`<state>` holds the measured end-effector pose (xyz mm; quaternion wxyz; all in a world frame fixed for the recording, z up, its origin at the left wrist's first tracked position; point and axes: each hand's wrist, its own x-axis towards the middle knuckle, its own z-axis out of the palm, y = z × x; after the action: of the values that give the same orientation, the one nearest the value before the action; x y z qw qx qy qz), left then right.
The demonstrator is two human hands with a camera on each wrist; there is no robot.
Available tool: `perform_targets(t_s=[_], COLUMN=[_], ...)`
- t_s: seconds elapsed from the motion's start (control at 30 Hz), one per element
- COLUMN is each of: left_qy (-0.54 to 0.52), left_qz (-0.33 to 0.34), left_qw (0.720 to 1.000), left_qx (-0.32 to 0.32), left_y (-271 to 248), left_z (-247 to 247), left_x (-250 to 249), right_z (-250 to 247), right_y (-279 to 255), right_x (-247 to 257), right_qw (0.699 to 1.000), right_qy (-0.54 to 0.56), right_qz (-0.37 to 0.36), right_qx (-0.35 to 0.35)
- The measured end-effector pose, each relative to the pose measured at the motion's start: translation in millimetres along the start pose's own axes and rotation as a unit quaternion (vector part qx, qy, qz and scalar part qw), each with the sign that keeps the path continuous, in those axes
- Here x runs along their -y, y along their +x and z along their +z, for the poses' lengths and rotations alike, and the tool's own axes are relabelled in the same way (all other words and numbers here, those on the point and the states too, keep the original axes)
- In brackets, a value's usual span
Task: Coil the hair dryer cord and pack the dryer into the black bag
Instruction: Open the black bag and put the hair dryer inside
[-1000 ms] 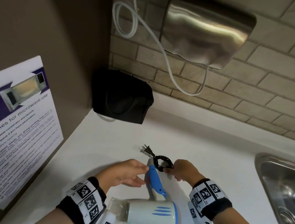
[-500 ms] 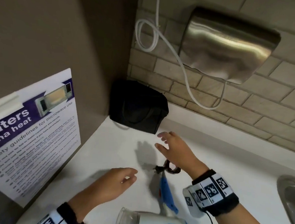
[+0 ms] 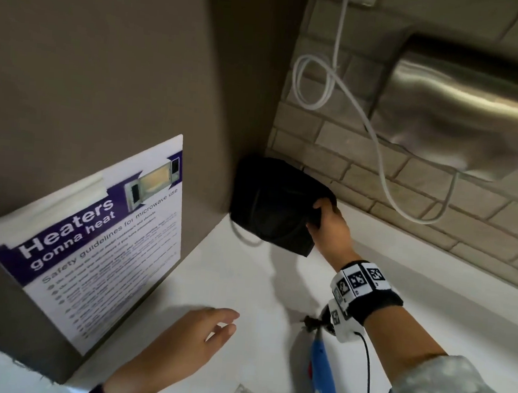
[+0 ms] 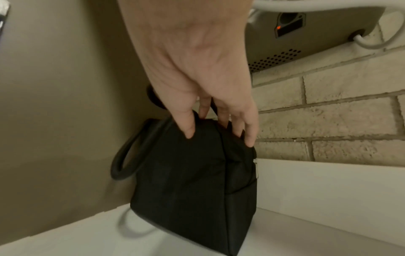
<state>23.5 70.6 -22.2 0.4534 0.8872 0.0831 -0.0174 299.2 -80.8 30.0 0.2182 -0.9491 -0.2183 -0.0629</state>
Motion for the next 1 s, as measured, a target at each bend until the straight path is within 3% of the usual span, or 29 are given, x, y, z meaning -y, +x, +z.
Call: perform_targets(t_s=[0.2,0.43,0.73,1.0], left_qy=[-0.031,-0.054,-0.091,0.027], left_qz=[0.016,0.079,0.133,0.201], left_qw=[0.999,0.994,0.985,0.978], left_qx=[-0.014,-0.06,-0.054,-0.055], left_y=[0,-9,-32,-38], left_z=[-6,-24,-47,-55], left_x=[-12,-42,-84,-69], right_z=[-8,-30,-39,-20], right_y=[-15,-63,-113,-120], right_x=[-4,-16,21,23], right_qw=[0.998,0.99,0.956,0.947], right_qy=[-0.029,0.056,0.232,0.246], right_qz=[-0.05,-0.104,-0.18,-0.182], right_qx=[-0.029,-0.077,0.03,0.097])
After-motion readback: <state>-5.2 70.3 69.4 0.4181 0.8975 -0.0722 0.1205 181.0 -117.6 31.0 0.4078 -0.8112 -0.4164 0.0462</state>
